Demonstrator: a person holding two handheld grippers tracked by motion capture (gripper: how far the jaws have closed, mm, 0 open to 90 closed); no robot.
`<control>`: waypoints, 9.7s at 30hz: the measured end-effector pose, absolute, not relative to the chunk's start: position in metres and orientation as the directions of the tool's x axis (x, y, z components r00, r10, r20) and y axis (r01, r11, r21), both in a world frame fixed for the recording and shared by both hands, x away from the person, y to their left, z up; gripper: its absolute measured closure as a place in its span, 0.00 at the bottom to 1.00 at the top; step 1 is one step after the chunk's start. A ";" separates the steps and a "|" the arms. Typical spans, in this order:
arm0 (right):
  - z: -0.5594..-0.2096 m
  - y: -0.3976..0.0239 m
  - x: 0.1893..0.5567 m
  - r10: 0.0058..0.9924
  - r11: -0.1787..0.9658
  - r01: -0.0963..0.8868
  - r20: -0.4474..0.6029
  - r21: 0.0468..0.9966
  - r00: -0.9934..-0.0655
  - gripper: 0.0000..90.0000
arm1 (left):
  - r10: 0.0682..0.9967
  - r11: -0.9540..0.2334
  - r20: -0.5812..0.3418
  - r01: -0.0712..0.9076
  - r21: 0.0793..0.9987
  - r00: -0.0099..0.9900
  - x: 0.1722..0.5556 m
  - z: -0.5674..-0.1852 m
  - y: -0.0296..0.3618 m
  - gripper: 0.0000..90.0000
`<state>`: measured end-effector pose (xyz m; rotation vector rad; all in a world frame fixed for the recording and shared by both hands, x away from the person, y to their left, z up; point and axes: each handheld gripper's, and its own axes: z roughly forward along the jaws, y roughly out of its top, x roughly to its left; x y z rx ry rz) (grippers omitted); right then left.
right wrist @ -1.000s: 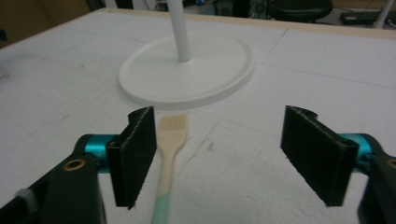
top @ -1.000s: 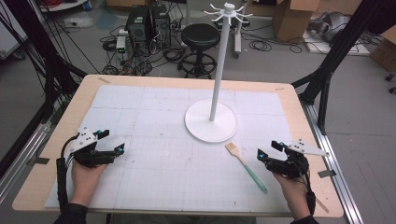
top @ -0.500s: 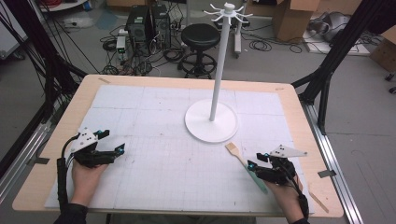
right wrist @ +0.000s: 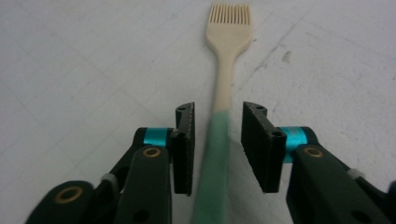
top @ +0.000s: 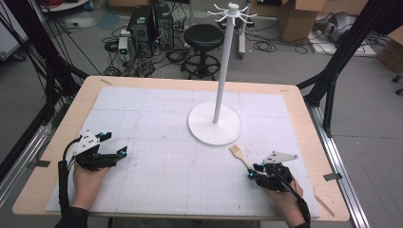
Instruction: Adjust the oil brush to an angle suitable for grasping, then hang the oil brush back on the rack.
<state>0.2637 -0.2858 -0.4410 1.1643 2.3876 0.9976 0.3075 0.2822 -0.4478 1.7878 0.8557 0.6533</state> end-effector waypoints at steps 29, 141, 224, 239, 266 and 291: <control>-0.428 -0.280 0.277 0.679 0.438 0.471 0.062 0.765 -0.732 0.91 | 0.798 -0.251 0.054 0.250 0.935 0.600 0.307 -0.448 0.281 0.19; -0.430 -0.330 0.304 0.798 0.173 0.368 0.089 0.914 -0.595 0.20 | 0.790 -0.284 0.085 0.239 0.928 0.607 0.306 -0.448 0.277 0.19; -0.433 -0.325 0.311 0.787 0.198 0.383 0.086 0.902 -0.611 0.19 | 0.290 -0.496 -0.006 0.155 0.854 0.957 0.320 -0.408 0.122 0.14; -0.433 -0.324 0.311 0.781 0.207 0.380 0.082 0.902 -0.619 0.20 | 0.190 -0.631 0.016 0.109 0.768 0.982 0.322 -0.423 0.104 0.43; -0.432 -0.323 0.310 0.778 0.221 0.361 0.060 0.906 -0.626 0.23 | 0.193 -0.731 -0.003 0.146 0.666 0.981 0.323 -0.433 0.092 0.78; -0.432 -0.322 0.311 0.773 0.222 0.360 0.062 0.906 -0.631 0.24 | 0.184 -0.787 -0.001 0.148 0.600 0.983 0.321 -0.426 0.081 0.87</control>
